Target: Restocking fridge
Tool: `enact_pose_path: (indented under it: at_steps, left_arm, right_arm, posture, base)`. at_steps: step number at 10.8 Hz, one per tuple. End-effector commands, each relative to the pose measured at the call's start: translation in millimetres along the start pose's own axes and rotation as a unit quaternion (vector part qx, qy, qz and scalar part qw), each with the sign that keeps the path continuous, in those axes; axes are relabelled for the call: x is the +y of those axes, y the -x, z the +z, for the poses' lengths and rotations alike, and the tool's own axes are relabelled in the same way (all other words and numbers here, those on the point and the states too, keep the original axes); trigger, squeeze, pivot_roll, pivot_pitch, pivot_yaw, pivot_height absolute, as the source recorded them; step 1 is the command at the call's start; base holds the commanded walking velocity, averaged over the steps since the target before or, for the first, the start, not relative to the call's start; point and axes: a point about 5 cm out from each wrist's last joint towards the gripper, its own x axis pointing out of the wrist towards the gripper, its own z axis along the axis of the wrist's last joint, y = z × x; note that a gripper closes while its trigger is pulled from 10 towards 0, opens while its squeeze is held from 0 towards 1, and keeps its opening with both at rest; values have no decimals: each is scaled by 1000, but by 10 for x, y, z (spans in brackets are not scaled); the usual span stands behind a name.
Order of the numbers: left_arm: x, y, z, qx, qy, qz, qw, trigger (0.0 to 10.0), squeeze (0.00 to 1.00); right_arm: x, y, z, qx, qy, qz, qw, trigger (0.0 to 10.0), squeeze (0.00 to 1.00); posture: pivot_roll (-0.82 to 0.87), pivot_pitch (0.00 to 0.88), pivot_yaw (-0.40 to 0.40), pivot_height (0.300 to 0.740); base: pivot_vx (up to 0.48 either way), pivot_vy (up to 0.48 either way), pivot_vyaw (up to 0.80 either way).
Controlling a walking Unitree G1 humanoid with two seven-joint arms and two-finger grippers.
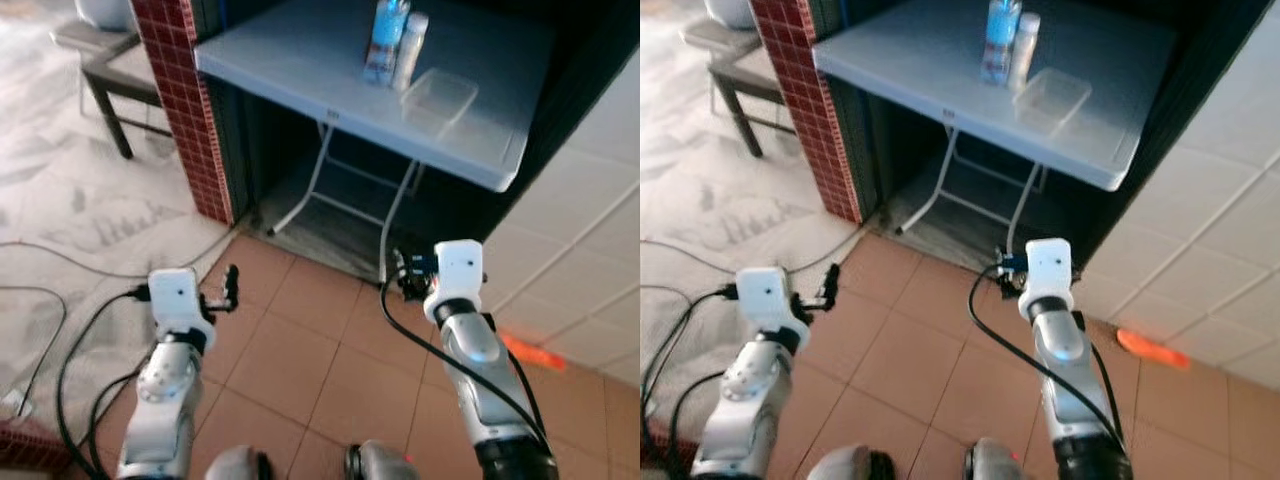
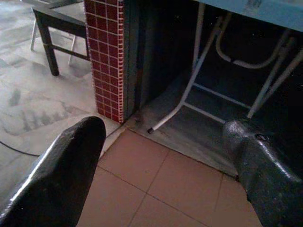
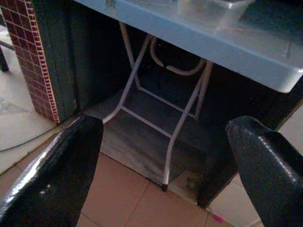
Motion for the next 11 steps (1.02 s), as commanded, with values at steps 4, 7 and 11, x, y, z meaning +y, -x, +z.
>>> enact_pose_path:
  at_steps: [4,7,11]
  left_arm:
    - [-6,11,9,-1,3,-3,1000,10000,0]
    - [-12,0,13,-4,-4,-5,1000,10000,0]
    - [-19,7,11,-6,-11,-7,1000,10000,0]
  right_arm:
    - [-32,0,32,-4,1,-3,1000,10000,208]
    - [-32,6,26,-4,-1,-7,1000,10000,208]
    - [-32,14,26,-7,2,-8,1000,10000,216]
  posture:
    - [-13,97,-23,740]
    - [-18,96,-13,740]
    - [-17,95,-10,740]
  base:
    - [0,208,-153]
    - [256,406,-606]
    - [368,96,0]
